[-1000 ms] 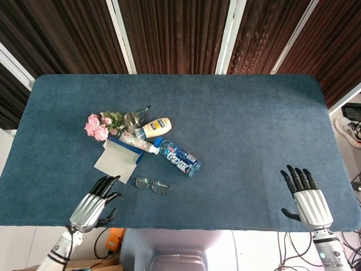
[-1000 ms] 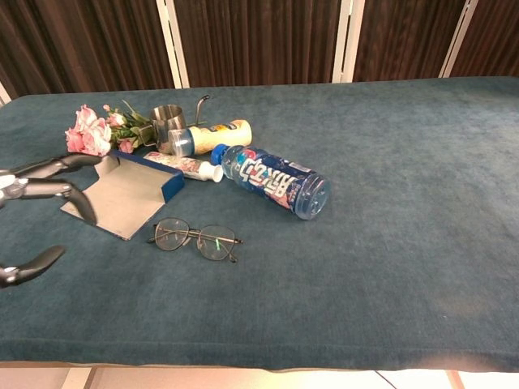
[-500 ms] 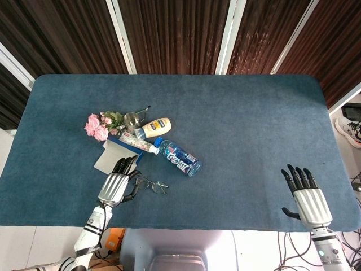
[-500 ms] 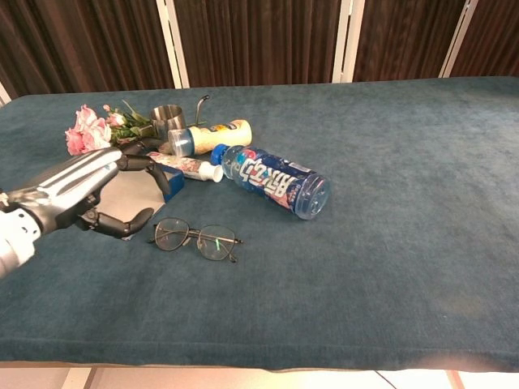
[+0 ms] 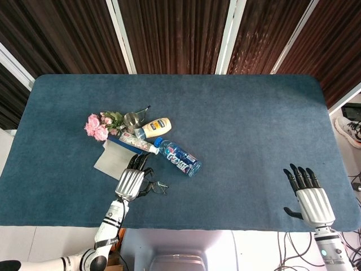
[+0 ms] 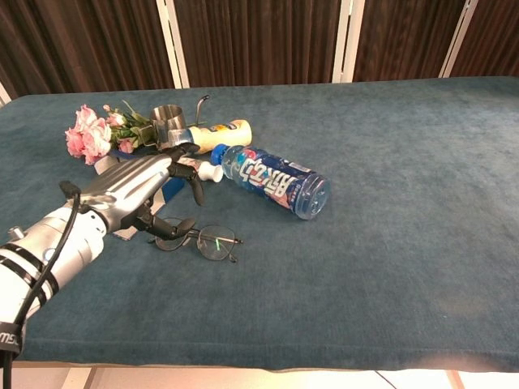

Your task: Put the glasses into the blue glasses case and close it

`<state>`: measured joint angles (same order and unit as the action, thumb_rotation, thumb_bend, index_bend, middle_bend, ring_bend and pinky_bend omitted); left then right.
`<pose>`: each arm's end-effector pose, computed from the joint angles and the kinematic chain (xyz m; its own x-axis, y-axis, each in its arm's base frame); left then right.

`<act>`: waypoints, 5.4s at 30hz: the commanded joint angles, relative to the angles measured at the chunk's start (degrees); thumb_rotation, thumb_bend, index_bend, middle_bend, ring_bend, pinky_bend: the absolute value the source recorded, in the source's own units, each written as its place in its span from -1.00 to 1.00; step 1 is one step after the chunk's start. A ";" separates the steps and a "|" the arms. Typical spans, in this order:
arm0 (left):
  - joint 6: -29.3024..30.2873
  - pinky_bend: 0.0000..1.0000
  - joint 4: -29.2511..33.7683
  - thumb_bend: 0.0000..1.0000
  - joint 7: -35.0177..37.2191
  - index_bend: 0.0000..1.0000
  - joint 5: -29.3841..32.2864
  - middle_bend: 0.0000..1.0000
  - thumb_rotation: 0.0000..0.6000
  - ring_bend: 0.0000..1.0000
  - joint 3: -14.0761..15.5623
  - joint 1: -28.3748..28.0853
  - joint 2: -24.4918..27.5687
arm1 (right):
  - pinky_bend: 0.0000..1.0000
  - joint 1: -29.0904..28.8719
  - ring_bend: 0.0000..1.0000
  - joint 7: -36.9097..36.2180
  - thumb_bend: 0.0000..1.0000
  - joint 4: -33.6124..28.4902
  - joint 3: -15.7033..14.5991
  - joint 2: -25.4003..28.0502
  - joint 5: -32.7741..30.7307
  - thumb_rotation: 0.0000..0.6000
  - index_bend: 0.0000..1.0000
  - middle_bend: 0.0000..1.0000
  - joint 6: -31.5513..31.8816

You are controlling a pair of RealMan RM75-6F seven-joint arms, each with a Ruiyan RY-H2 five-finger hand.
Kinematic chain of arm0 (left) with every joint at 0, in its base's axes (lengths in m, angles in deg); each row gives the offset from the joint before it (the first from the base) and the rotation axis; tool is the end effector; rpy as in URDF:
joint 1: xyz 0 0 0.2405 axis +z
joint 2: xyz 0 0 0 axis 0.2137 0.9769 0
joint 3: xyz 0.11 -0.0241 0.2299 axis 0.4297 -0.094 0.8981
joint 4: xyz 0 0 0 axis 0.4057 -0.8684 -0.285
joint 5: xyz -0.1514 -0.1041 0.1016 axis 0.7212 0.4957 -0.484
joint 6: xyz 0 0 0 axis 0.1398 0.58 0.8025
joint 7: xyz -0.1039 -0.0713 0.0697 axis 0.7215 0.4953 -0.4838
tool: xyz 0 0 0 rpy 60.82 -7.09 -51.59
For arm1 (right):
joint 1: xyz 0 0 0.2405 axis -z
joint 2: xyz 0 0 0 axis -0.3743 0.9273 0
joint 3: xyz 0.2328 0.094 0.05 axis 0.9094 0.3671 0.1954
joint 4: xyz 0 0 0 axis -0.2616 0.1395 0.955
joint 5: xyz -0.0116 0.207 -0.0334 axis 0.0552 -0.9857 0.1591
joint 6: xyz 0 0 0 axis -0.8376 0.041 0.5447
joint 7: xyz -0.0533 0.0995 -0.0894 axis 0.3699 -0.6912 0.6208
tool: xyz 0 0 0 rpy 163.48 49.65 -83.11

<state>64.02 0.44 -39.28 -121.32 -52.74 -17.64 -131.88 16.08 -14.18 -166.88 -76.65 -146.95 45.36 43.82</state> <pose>-0.1371 0.2843 -0.0731 0.2999 0.1994 0.9329 0.9222 -0.3109 -0.2300 -0.3022 -0.1747 0.1171 0.5743 -0.1077 0.8115 -0.8186 -0.0821 0.5684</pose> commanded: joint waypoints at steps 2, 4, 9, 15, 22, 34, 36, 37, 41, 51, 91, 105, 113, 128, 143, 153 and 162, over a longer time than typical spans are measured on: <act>0.71 -0.96 -3.32 -0.39 0.94 0.00 -1.10 -0.97 1.00 -1.00 0.96 -0.84 -1.75 | -1.00 0.03 -1.00 -0.85 -0.56 -0.13 -0.09 0.48 0.32 1.00 -1.00 -1.00 0.10; 0.35 -0.96 -4.28 -0.40 0.73 -0.01 -0.63 -0.97 1.00 -1.00 1.19 -1.09 -2.29 | -1.00 -0.01 -1.00 -1.24 -0.57 -0.14 -0.15 0.69 0.38 1.00 -1.00 -1.00 -0.03; -0.59 -0.96 -6.56 -0.40 0.12 -0.04 0.94 -0.97 1.00 -1.00 1.43 -1.68 -3.63 | -1.00 -0.16 -1.00 -1.42 -0.57 -0.25 -0.52 1.10 0.64 1.00 -1.00 -1.00 -0.64; -0.79 -0.97 -7.62 -0.38 -1.12 -0.02 1.56 -0.97 1.00 -1.00 2.00 -2.15 -4.06 | -1.00 -0.06 -1.00 -2.41 -0.57 -0.50 -0.64 1.62 0.94 1.00 -1.00 -1.00 -0.45; -1.28 -0.97 -8.17 -0.30 -1.12 0.01 2.35 -0.97 1.00 -1.00 2.34 -2.45 -3.93 | -1.00 -0.06 -1.00 -3.06 -0.57 -0.67 -1.02 2.08 1.48 1.00 -1.00 -1.00 -0.63; -1.56 -0.97 -7.77 -0.24 -1.81 0.09 3.77 -0.95 1.00 -1.00 2.64 -2.52 -2.40 | -1.00 -0.10 -1.00 -2.57 -0.57 -0.91 -1.24 2.21 1.52 1.00 -1.00 -1.00 -1.07; -1.32 -0.97 -7.68 -0.22 -1.71 0.13 3.66 -0.93 1.00 -1.00 2.76 -2.51 -2.30 | -1.00 -0.09 -1.00 -2.46 -0.57 -0.94 -1.30 2.21 1.57 1.00 -1.00 -1.00 -1.10; -1.27 -0.97 -7.68 -0.21 -1.68 0.15 3.66 -0.93 1.00 -1.00 2.81 -2.51 -2.30 | -1.00 -0.08 -1.00 -2.44 -0.57 -0.95 -1.32 2.21 1.60 1.00 -1.00 -1.00 -1.09; -0.96 -0.97 -7.88 -0.15 -1.51 0.24 3.96 -0.89 1.00 -1.00 2.79 -2.47 -2.49 | -1.00 -0.06 -1.00 -2.47 -0.57 -0.99 -1.35 2.25 1.68 1.00 -1.00 -1.00 -1.06; 3.25 -0.96 -5.11 -0.10 -1.08 0.34 1.89 -0.82 1.00 -1.00 3.35 -1.10 -0.99 | -1.00 -0.03 -1.00 -2.27 -0.57 -1.02 -1.62 2.26 2.04 1.00 -1.00 -1.00 -1.17; -2.84 -0.95 -37.86 -0.14 13.45 0.31 -0.67 -0.77 1.00 -1.00 -1.66 -11.73 -0.41 | -1.00 0.39 -1.00 -4.91 -0.57 -1.85 -1.80 3.63 2.68 1.00 -1.00 -1.00 -0.64; -5.63 -0.96 -48.49 -0.20 17.51 0.29 -2.52 -0.77 1.00 -1.00 1.50 -12.08 -4.67 | -1.00 0.55 -1.00 -6.79 -0.57 -1.96 -1.70 4.05 3.05 1.00 -1.00 -1.00 -0.06; -5.38 -0.96 -49.68 -0.20 19.33 0.28 -4.29 -0.78 1.00 -1.00 3.15 -11.84 -4.47 | -1.00 0.68 -1.00 -7.07 -0.56 -2.04 -1.86 4.18 3.39 1.00 -1.00 -1.00 0.11; -3.61 -0.96 -44.73 -0.21 21.14 0.29 -5.84 -0.79 1.00 -1.00 3.75 -11.58 -1.68 | -1.00 0.80 -1.00 -6.67 -0.57 -2.06 -2.02 4.10 3.68 1.00 -1.00 -1.00 0.15; -4.55 -0.99 -49.07 -0.24 19.89 0.29 -5.17 -0.78 1.00 -1.00 3.16 -12.56 -4.55 | -1.00 0.91 -1.00 -7.29 -0.57 -2.09 -1.99 4.32 3.78 1.00 -1.00 -1.00 0.30; -6.22 -1.00 -54.18 -0.27 20.89 0.07 -5.13 -0.80 1.00 -1.00 3.12 -13.88 -7.27 | -1.00 1.00 -1.00 -7.34 -0.57 -2.20 -1.88 4.36 3.64 1.00 -1.00 -1.00 0.39; -4.86 -1.00 -55.87 -0.32 22.62 -0.56 -5.01 -0.90 1.00 -1.00 2.73 -13.63 -8.04 | -1.00 0.85 -1.00 -6.85 -0.57 -2.23 -1.69 4.27 3.14 1.00 -1.00 -1.00 -0.05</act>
<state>59.10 -55.36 -16.63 -126.36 -49.96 -31.29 -139.85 16.94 -21.04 -169.10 -78.33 -142.68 48.49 43.78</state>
